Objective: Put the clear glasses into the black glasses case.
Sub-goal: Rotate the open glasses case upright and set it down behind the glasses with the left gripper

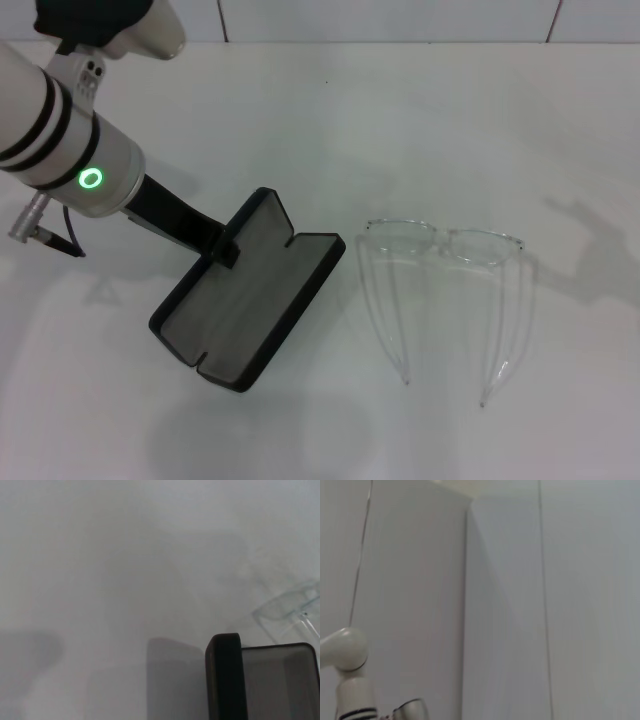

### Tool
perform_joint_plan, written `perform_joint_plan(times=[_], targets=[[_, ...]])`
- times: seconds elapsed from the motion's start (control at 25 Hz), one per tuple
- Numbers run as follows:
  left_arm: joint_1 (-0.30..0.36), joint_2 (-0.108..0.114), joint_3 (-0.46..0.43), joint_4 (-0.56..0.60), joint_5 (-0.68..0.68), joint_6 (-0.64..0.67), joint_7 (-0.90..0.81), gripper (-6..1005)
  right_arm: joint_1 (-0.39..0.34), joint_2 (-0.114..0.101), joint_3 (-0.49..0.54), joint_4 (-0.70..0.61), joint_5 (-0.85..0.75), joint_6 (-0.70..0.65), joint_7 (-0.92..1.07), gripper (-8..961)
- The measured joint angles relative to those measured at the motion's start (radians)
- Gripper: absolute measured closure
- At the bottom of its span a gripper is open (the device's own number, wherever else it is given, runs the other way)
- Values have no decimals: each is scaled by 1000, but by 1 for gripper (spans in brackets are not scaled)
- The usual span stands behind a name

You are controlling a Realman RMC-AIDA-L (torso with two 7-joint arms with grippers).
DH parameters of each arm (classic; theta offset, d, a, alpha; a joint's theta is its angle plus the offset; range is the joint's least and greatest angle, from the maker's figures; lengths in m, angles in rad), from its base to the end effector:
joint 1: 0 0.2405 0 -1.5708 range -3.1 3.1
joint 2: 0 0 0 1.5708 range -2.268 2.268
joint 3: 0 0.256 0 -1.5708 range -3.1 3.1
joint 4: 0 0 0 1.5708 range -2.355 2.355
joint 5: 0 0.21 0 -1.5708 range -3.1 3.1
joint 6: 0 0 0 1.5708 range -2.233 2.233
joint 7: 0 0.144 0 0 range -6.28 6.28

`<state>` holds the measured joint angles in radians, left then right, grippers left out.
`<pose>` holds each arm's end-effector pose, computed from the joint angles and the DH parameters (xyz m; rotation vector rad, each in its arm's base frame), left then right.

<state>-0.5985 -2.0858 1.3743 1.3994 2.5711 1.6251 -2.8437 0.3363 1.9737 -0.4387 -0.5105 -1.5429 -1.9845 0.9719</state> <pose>-0.1706 0.3467 0.0028 -2.4533 -1.2664 0.4122 0.2910 0.2630 0.1019 -2.1882 0.1106 1.2766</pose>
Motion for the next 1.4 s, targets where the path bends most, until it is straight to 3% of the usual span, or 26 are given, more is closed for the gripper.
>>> perform_joint_plan(times=[0.32, 0.52, 0.56, 0.72, 1.04, 1.4], targets=[[11, -1, 0, 61, -6, 2, 222, 790, -32, 1, 90, 43, 31, -39, -2, 112], [50, -1, 0, 164, 1, 3, 417, 785, -78, 1, 133, 45, 31, -76, 7, 112], [80, 0, 3, 230, 2, 3, 542, 783, -89, 1, 140, 45, 31, -80, 13, 112], [137, -3, 8, 316, -5, 4, 722, 779, -123, 1, 168, 46, 31, -98, 38, 113], [214, -4, 126, 409, 4, -15, 842, 769, -162, 11, 204, 51, 31, -125, 49, 114], [252, -4, 309, 394, 94, -195, 858, 759, -167, 8, 205, 70, 30, -139, 51, 119]])
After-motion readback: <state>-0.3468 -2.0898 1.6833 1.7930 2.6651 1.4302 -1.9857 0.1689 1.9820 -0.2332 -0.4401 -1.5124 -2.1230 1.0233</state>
